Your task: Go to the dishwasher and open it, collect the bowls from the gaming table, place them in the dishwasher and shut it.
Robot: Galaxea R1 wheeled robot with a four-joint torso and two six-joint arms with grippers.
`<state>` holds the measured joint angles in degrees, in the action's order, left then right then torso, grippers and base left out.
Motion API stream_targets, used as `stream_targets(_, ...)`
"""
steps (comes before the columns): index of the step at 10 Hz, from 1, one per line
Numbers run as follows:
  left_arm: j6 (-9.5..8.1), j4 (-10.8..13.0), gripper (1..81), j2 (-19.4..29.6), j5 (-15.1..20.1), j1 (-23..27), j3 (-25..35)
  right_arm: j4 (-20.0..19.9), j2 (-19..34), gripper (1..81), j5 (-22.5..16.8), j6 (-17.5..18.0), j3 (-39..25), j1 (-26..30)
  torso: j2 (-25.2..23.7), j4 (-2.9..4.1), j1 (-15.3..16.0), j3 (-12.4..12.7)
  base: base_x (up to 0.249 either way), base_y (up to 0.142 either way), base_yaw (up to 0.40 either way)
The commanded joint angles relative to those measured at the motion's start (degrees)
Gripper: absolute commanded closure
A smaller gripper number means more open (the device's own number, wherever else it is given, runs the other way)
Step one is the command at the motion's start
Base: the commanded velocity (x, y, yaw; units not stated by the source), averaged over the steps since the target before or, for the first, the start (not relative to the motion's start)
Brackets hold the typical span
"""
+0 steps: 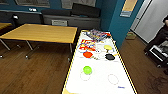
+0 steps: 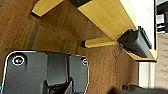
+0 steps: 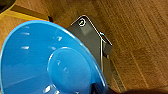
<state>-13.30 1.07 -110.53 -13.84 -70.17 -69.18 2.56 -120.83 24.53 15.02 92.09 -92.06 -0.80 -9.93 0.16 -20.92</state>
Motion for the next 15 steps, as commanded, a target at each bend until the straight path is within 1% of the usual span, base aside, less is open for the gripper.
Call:
stream_targets(1, -6.04, -1.8, 1.0, 7.7, 2.6, 9.5, 10.6, 1.0, 2.0, 81.1, -1.5, 0.1, 1.1, 0.2, 0.0, 0.00, 0.0, 0.0, 0.000, 0.000, 0.000)
stream_targets(2, -6.04, -3.9, 1.0, 8.9, 3.1, 12.9, 12.2, 1.0, 1.5, 81.1, -1.5, 0.1, 1.6, 0.3, 0.0, 0.00, 0.0, 0.0, 0.000, 0.000, 0.000)
stream_targets(3, -6.04, -6.4, 1.0, 10.1, 7.7, 17.5, 13.1, 1.0, 1.2, 81.1, -1.6, 0.2, 1.9, 0.5, 0.0, 0.00, 0.0, 0.0, 0.000, 0.000, 0.000)
stream_targets(4, -6.12, -9.1, 1.0, 10.1, 12.8, 22.6, 12.5, 1.1, 1.0, 81.1, -1.6, 0.1, 1.9, 0.6, 0.0, 0.00, 0.0, 0.0, 0.000, 0.000, 0.000)
stream_targets(5, -6.12, -10.8, 1.0, 9.4, 17.7, 27.4, 10.9, 1.1, 0.7, 81.1, -1.7, 0.2, 2.0, 0.8, 0.0, 0.00, 0.0, 0.0, 0.000, 0.000, 0.000)
stream_targets(6, -6.81, -12.2, 1.0, 8.2, 22.2, 31.4, 8.4, 1.1, 0.5, 81.1, -1.7, 0.1, 2.0, 0.8, 0.0, 0.00, 0.0, 0.0, 0.000, 0.000, 0.000)
stream_targets(7, -9.35, -12.3, 1.0, 7.0, 24.6, 34.6, 6.4, 0.9, 0.3, 81.1, -1.7, 0.2, 2.0, 0.8, 0.0, 0.00, 0.0, 0.0, 0.000, 0.000, 0.000)
stream_targets(8, -13.42, -12.3, 1.0, 6.2, 25.7, 37.1, 4.9, 0.7, 0.2, 81.1, -1.8, 0.2, 2.0, 1.0, 0.0, 0.00, 0.0, 0.0, 0.000, 0.000, 0.000)
stream_targets(9, -15.60, -12.1, 1.0, 5.8, 26.6, 40.2, 4.5, 0.5, 0.2, 81.1, -1.9, 0.2, 2.0, 1.5, 0.0, 0.00, 0.0, 0.0, 0.000, 0.000, 0.000)
stream_targets(10, -16.05, -12.2, 1.0, 4.4, 30.5, 43.1, 2.5, 0.4, 0.2, 81.1, -2.4, 0.2, 1.9, 1.7, 0.0, 0.00, 0.0, 0.0, 0.000, 0.000, 0.000)
stream_targets(11, -17.62, -12.1, 1.0, 2.0, 34.1, 45.8, 0.1, 0.4, 0.2, 81.1, -2.6, 0.3, 1.7, 2.4, 0.0, 0.00, 0.0, 0.0, 0.000, 0.000, 0.000)
stream_targets(12, -18.43, -11.9, 1.0, 0.5, 35.1, 47.5, -2.0, 0.3, 0.1, 81.1, -2.6, 0.3, 1.6, 2.6, 0.0, 0.00, 0.0, 0.0, 0.000, 0.000, 0.000)
stream_targets(13, -18.43, -11.9, 1.0, -0.5, 36.2, 49.4, -3.8, 0.3, 0.1, 81.1, -2.6, 0.3, 1.6, 2.8, 0.0, 0.00, 0.0, 0.0, 0.000, 0.000, 0.000)
stream_targets(14, -18.52, -12.2, 1.0, -0.8, 36.2, 50.5, -5.4, 0.3, 0.1, 81.1, -2.6, 0.4, 1.6, 3.0, 0.0, 0.00, 0.0, 0.0, 0.000, 0.000, 0.000)
stream_targets(15, -19.92, -12.5, 1.0, -0.8, 36.2, 51.0, -6.8, 0.3, 0.1, 81.1, -2.6, 0.5, 1.6, 3.0, 0.0, 0.00, 0.0, 0.0, 0.000, 0.000, 0.000)
